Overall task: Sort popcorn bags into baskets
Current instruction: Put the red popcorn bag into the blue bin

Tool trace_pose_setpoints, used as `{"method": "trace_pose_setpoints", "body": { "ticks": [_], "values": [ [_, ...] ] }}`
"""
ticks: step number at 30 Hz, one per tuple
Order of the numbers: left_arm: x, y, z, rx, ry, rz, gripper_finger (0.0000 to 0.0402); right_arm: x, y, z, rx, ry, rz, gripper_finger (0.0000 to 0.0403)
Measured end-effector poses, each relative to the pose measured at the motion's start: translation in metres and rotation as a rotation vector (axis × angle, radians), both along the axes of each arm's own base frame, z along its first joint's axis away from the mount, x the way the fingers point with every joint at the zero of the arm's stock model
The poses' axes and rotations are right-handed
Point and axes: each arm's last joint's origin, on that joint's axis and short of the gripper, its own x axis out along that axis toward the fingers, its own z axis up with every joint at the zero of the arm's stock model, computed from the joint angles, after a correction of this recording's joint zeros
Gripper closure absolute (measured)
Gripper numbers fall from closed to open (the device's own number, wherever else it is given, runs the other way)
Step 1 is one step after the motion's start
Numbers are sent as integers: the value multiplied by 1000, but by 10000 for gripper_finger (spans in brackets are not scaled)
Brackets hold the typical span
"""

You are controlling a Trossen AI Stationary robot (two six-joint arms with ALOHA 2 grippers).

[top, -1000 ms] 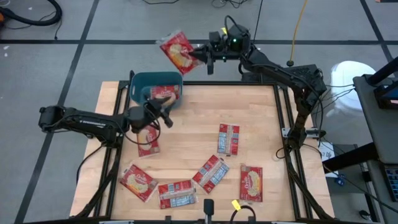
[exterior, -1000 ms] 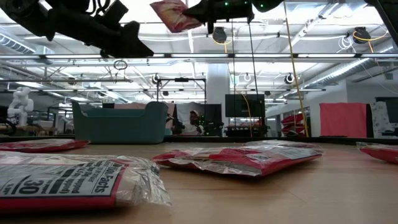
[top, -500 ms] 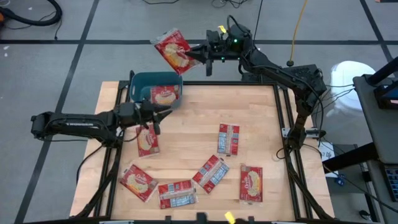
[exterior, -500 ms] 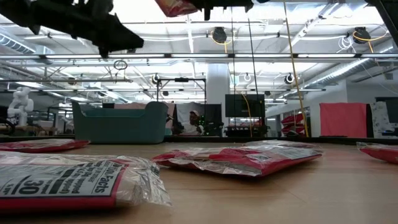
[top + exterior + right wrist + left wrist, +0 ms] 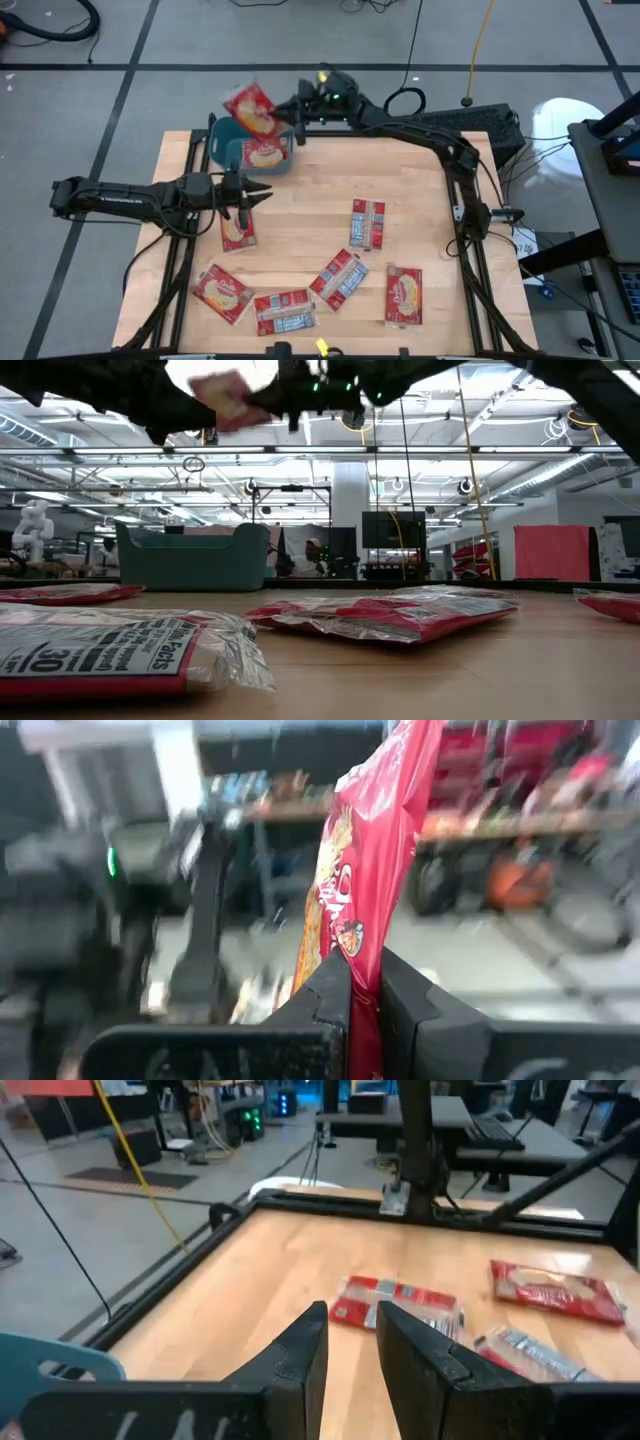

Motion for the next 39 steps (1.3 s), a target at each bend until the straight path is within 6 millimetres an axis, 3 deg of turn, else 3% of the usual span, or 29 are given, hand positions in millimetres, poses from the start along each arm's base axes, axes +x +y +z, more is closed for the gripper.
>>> {"method": "trace_pose_setpoints", "body": {
  "ticks": [4, 11, 17, 21, 29, 34, 39],
  "values": [
    [-3, 3, 9, -21, -48, 39, 309, 6, -4, -26, 10, 110, 57, 389],
    [-20, 11, 69, -6, -164, 83, 309, 8, -7, -45, -206, 201, 83, 389],
    [-30, 27, 106, 18, -71, 259, 292, 10, -8, -59, -334, 247, 101, 389],
    [-28, 44, 111, -38, 77, 353, 229, 12, -3, -65, -440, 268, 97, 389],
    [-6, 78, 91, -49, 270, 441, 103, 12, -1, -68, -524, 299, 111, 389],
    [1, 86, 88, -7, 298, 428, 92, 11, -1, -71, -523, 336, 85, 389],
    [2, 85, 116, 80, 262, 381, 125, 12, 0, -71, -536, 336, 98, 390]
  ]
}}
